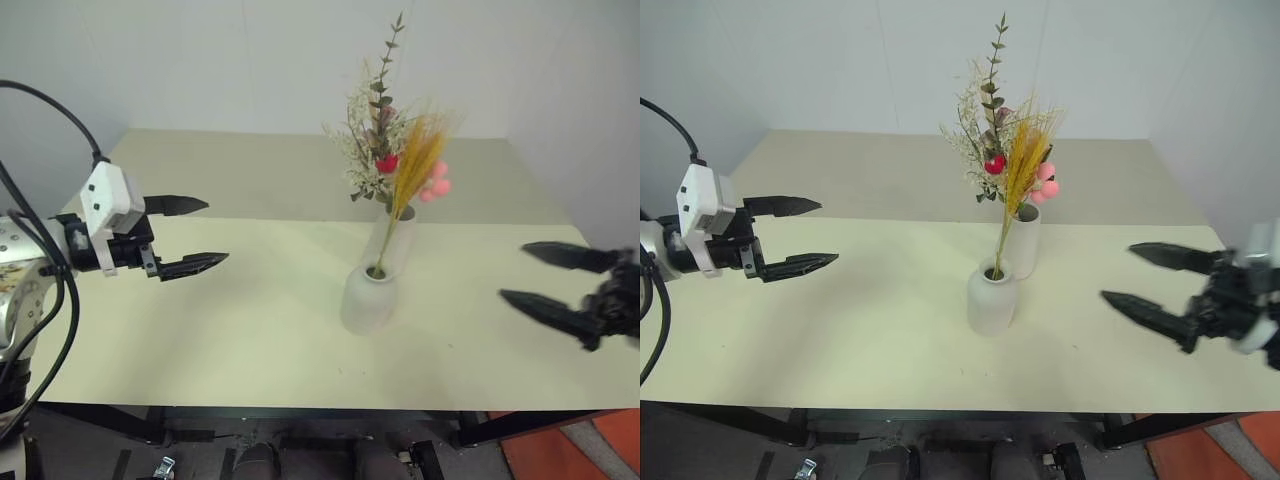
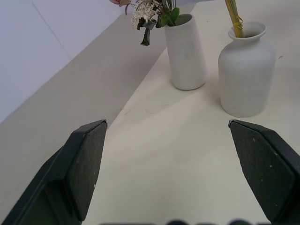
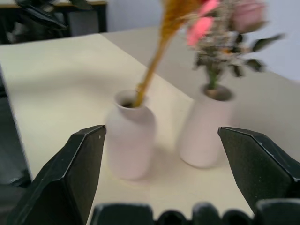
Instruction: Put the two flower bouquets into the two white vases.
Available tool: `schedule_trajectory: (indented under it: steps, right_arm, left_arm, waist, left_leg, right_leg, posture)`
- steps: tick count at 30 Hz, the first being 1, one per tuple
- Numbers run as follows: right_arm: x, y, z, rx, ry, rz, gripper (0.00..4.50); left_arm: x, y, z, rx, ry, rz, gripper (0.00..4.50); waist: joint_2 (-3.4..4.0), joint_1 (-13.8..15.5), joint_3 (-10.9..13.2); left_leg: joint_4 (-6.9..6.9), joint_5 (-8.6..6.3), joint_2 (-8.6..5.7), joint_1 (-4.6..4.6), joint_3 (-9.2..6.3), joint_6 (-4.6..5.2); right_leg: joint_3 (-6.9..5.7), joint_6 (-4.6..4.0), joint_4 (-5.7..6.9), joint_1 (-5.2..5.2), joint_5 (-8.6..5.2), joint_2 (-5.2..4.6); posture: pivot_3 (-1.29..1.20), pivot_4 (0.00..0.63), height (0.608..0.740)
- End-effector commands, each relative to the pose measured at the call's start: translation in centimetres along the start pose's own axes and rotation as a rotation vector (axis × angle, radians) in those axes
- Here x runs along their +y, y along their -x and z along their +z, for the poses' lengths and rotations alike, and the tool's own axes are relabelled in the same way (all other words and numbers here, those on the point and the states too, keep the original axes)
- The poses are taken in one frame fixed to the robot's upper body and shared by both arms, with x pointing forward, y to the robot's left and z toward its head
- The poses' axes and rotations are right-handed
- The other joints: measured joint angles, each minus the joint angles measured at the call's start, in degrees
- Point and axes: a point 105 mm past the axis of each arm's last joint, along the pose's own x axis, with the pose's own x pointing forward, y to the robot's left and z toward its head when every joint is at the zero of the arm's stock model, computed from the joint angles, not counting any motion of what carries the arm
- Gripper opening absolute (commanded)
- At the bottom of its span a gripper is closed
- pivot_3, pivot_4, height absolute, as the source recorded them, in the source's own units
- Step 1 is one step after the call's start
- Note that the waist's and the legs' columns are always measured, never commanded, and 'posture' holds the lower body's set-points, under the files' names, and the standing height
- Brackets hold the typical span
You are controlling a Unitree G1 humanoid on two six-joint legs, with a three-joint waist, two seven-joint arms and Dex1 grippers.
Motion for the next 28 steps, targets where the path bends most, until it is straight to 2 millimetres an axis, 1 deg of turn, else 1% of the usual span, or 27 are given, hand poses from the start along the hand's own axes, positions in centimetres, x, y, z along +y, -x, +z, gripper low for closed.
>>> schedule_trajectory:
  steps: [1, 4, 9, 11, 15, 18, 23, 28]
  right_arm:
    - [-1.7, 2.0, 1.1, 0.055, 0.097, -0.066, 4.46]
    - [-3.0, 3.3, 1.3, 0.107, 0.121, -0.117, 4.46]
    - [-4.2, 4.7, 0.5, 0.235, 0.147, -0.165, 4.46]
    - [-4.5, 4.8, 0.3, 0.274, 0.136, -0.179, 4.46]
    - [-4.5, 4.8, 0.2, 0.313, 0.156, -0.192, 4.46]
    - [-5.1, 5.0, -0.4, 0.36, 0.141, -0.237, 4.46]
    - [-4.7, 4.9, -0.4, 0.365, 0.144, -0.226, 4.46]
    - [-4.6, 5.0, -0.7, 0.387, 0.156, -0.227, 4.46]
  left_arm:
    - [0.1, 0.9, 1.4, -0.014, -0.057, 0.028, 4.5]
    - [-0.1, 1.2, 1.5, -0.008, -0.056, 0.033, 4.5]
    - [-0.2, 1.7, 1.3, 0.007, -0.053, 0.046, 4.5]
    - [-0.2, 1.7, 1.4, 0.008, -0.052, 0.052, 4.5]
    - [-0.2, 1.7, 1.6, -0.002, -0.055, 0.049, 4.5]
    - [-0.2, 1.8, 1.5, -0.005, -0.052, 0.051, 4.5]
    - [-0.1, 1.5, 1.1, 0.003, -0.052, 0.046, 4.5]
    - [0.0, 1.4, 1.1, -0.002, -0.052, 0.042, 4.5]
  waist:
    - [0.0, 0.01, 0.0]
    - [-0.01, 0.04, 0.0]
    - [-0.01, 0.03, 0.0]
    - [-0.01, 0.03, 0.0]
    - [-0.01, 0.01, 0.0]
    - [-0.01, 0.02, 0.0]
    - [-0.01, 0.02, 0.0]
    - [-0.01, 0.0, 0.0]
  left_leg:
    - [0.0, 0.0, 0.0, 0.0, 0.0, 0.0]
    - [0.0, 0.0, -0.02, -0.03, 0.03, -0.01]
    - [0.0, 0.0, -0.03, -0.03, 0.04, -0.01]
    - [0.0, 0.0, -0.03, -0.03, 0.04, -0.01]
    - [0.0, 0.0, -0.03, -0.02, 0.05, -0.01]
    - [0.0, 0.0, -0.04, -0.03, 0.05, -0.01]
    - [0.0, 0.0, -0.04, -0.03, 0.06, -0.01]
    - [0.0, 0.0, -0.04, -0.03, 0.06, -0.01]
  right_leg:
    - [0.0, 0.0, 0.0, -0.01, 0.0, 0.0]
    - [0.01, 0.0, -0.04, -0.01, 0.0, -0.02]
    - [0.02, 0.01, -0.04, -0.02, -0.01, -0.05]
    - [0.01, 0.01, -0.04, -0.02, -0.01, -0.04]
    - [0.01, 0.02, -0.03, -0.03, 0.0, -0.05]
    - [0.01, 0.02, -0.03, -0.03, 0.0, -0.05]
    - [0.02, 0.02, -0.03, -0.03, 0.0, -0.06]
    - [0.02, 0.02, -0.03, -0.03, 0.0, -0.06]
  posture:
    - [0.0, 0.15, 0.74]
    - [0.0, 0.15, 0.74]
    - [0.0, 0.15, 0.74]
    - [0.0, 0.15, 0.74]
    - [0.0, 0.15, 0.74]
    - [0.0, 0.15, 0.74]
    - [0.0, 0.15, 0.74]
    - [0.0, 0.15, 0.74]
